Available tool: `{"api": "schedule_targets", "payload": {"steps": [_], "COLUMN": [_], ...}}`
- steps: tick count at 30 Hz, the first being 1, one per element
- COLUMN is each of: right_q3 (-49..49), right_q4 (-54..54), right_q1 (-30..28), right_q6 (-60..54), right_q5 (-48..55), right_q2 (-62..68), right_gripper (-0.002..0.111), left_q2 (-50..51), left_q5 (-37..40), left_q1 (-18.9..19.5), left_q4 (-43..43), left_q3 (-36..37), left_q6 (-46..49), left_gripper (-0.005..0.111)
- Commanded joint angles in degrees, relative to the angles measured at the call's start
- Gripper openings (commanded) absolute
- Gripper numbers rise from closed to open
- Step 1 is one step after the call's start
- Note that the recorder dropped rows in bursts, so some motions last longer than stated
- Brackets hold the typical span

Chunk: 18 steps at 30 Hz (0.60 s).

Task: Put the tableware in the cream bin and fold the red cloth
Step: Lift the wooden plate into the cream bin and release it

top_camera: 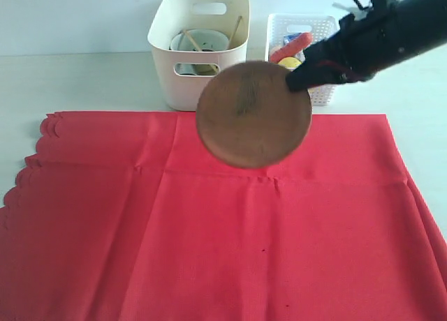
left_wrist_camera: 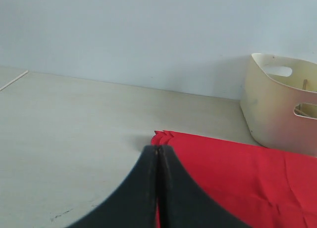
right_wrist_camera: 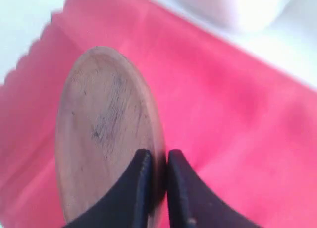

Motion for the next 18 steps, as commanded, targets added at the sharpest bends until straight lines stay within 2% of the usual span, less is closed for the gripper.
{"api": "schedule_targets", "payload": {"steps": [1,14,18], "right_q3": [-6.8,-32.9,-40.0], "right_q4": [6.0,30.7,33.4], "right_q1": [-0.2,-0.2,-0.2], "right_q6": [0.0,-0.2,-0.2], "right_q5": [-4.0,-7.2,-7.9], "right_q2": [0.3,24.8,31.5], "right_gripper": [0.000,0.000,0.000], "left_q2": [-0.3,-0.3,-0.3], "left_q5": [-0.2,-0.2,-0.2], "left_q1": [0.1,0.1,0.1], "left_q4": [-0.2,-0.2,-0.2], "left_q3": [0.2,0.2,0.2], "left_q6": [0.3,0.3,0.3], "left_gripper": [0.000,0.000,0.000]}}
